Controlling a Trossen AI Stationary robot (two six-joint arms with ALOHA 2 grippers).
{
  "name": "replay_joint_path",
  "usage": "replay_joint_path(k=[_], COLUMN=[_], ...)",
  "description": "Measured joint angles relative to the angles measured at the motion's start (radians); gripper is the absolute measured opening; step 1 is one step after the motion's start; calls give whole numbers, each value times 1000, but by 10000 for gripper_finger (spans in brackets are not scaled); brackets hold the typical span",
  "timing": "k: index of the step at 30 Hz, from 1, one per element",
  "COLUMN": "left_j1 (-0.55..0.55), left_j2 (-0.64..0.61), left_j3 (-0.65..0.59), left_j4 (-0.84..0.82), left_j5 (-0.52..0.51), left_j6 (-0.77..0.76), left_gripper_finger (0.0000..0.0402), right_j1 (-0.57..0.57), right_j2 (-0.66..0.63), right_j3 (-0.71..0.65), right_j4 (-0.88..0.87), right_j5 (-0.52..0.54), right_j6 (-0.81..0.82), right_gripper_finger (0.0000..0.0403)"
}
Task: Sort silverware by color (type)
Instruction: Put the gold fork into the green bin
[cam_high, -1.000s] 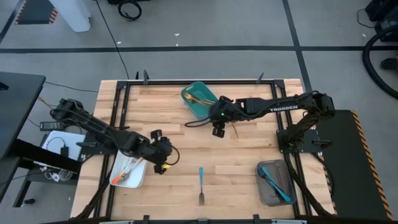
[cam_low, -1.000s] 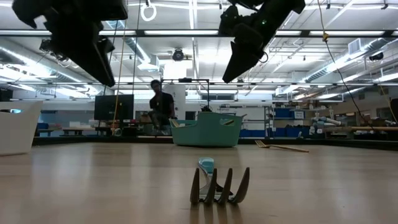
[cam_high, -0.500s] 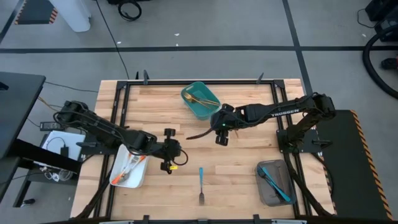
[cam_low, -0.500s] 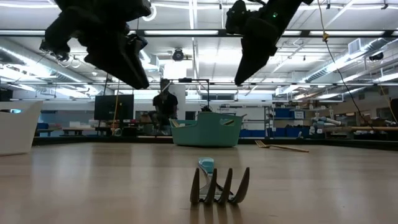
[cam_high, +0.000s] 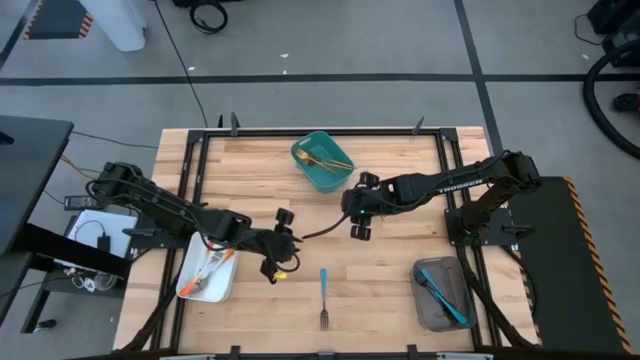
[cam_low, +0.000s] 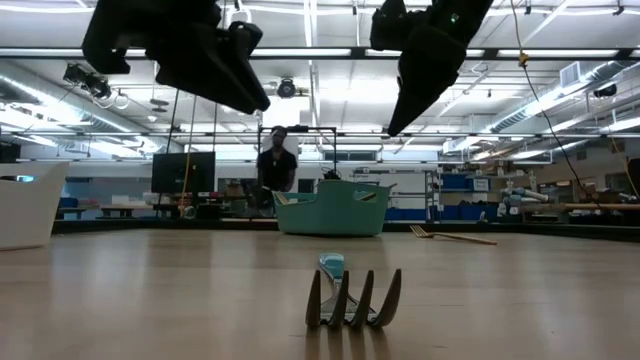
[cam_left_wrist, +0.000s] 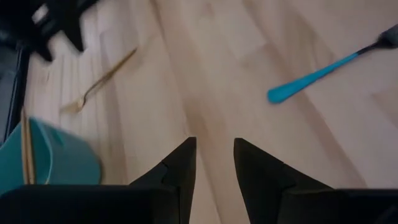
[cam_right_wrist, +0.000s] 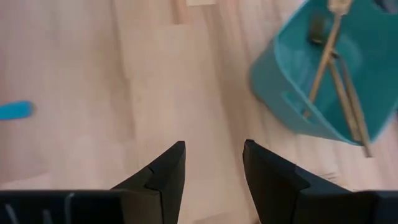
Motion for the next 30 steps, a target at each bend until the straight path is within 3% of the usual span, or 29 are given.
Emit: replay_joint_path(k=[4,11,14,19,30], left_j1=[0,4,23,67,112], left_j2=[0,0,0,10,60], left_j3=[-19,-100,-125,-136,-136], left_j4=[74,269,339,414,478], left_j5=[53,64,129,341,433], left_j6=[58,153,156,147,105], left_gripper_finger=[116,116,116,116,116], right_j1=[-1,-15,-19,-34,-56], right_j2=[0,0,0,0,-34], right_j3=[-31,-94,-108,-138,-151], right_j4=[0,36,39,67,81], right_j5=[51,47,66,77,73], right_j6=[-47,-32,-28,-28,-48], right_gripper_finger=[167,167,167,167,167])
